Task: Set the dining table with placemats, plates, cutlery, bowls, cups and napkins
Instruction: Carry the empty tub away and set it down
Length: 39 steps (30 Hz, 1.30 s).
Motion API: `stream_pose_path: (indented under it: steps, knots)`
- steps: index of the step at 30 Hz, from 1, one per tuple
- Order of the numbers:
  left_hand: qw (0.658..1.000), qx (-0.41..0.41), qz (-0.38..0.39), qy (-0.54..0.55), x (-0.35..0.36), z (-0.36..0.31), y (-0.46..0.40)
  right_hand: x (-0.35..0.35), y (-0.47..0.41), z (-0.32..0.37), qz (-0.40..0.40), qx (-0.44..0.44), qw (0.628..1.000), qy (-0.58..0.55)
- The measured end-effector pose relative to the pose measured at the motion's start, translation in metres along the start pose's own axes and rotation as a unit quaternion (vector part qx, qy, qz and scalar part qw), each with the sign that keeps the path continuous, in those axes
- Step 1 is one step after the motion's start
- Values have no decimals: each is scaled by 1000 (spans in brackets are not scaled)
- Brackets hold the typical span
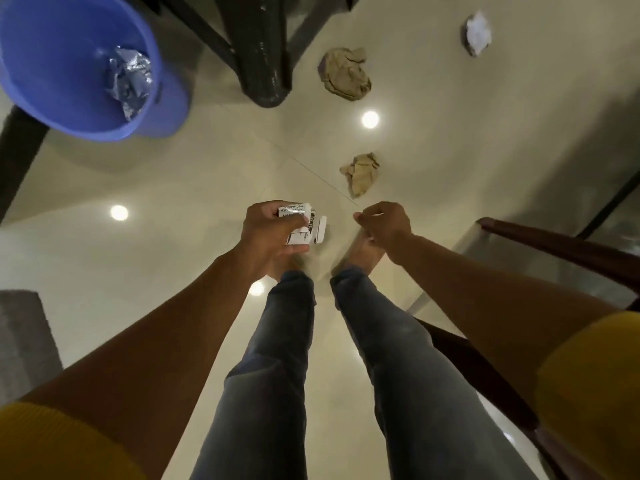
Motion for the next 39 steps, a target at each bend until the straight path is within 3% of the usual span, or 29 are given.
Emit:
stream_pose_path:
  steps: [6,12,18,23,29,33,36,39]
  knots:
    - [996,37,-19,-81,23,12,-47,-15,-93,7,-46,-7,995,88]
    - [990,32,-66,-120,36,14,-92,3,-175,17,-28,11,999,19]
    - [986,44,-68,-143,60,3,-131,16,-224,14,-72,70,995,6]
    - [978,44,-36,-200,92,-12,-145,11,-240,-5,-6,116,991,-71]
    - [968,43,-46,-244,126,-54,-127,-46,-156,-19,56,102,961,-253]
    - [965,26,-28,-259,151,-80,-88,-85,-76,-25,151,77,886,-432]
    - [965,20,15,-262,176,-96,-52,-101,-19,-17,259,72,842,-468]
    - [968,16,47,-246,203,-109,-18,-120,23,-7,301,49,833,-461]
Point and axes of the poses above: each hand's wrist, its own y-axis away from the middle knuckle, its own x-axis out of the palm, z = x × y, the point moved 10 cm from there along -y, towards the middle knuckle, and after that the axes turned 7 degrees about x, right-handed, at the moved point
